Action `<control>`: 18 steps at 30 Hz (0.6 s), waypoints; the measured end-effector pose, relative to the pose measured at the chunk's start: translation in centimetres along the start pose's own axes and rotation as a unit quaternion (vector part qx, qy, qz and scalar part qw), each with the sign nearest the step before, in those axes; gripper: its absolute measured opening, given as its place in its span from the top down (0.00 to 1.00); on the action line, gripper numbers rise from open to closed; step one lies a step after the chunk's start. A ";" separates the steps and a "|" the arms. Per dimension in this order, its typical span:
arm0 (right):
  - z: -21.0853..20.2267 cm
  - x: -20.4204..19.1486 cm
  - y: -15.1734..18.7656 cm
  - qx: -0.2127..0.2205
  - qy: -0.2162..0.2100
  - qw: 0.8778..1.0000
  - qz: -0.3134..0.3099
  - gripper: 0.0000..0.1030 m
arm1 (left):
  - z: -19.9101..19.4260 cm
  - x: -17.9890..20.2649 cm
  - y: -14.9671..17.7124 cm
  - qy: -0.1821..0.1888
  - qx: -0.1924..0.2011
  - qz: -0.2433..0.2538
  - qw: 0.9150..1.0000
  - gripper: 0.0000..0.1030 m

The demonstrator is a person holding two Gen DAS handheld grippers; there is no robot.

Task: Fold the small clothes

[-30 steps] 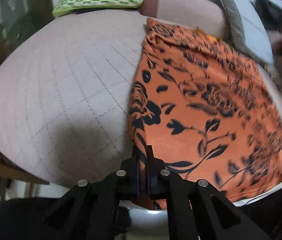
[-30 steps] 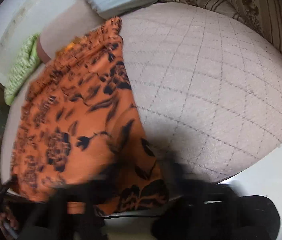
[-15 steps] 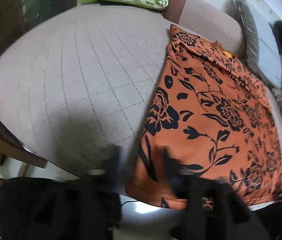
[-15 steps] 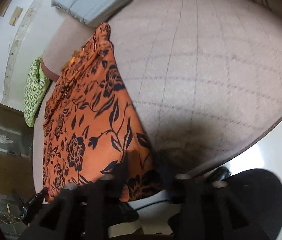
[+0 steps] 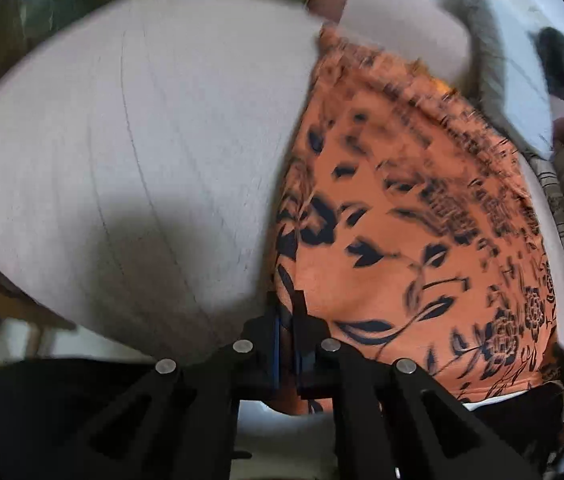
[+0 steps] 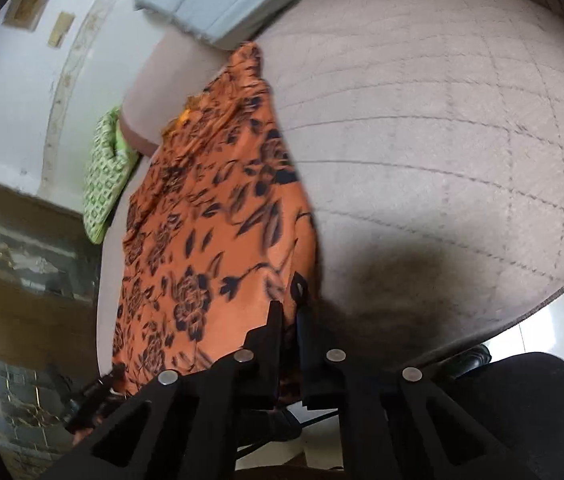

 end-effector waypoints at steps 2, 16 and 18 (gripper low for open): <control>0.0 0.4 -0.3 -0.009 -0.013 1.000 0.005 0.90 | -0.4 0.0 -0.1 0.007 -0.004 -0.004 1.000 0.85; -0.8 -1.7 -1.9 -0.024 -0.131 0.990 0.040 0.96 | -3.2 2.9 -2.3 0.104 -0.008 0.025 0.994 0.93; -1.4 -2.4 -3.0 -0.007 -0.165 0.985 0.049 0.96 | -4.4 3.6 -3.7 0.129 0.001 0.020 0.991 0.93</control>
Point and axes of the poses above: each gripper's, at about its wrist camera, not at the fingertips, and z roughly the way its jaws point, x to its right, y to its underside, the point moved 2 cm from there along z, roughly the way its jaws point, and after that the axes turned 12 degrees about -z, right-handed, at the moved point
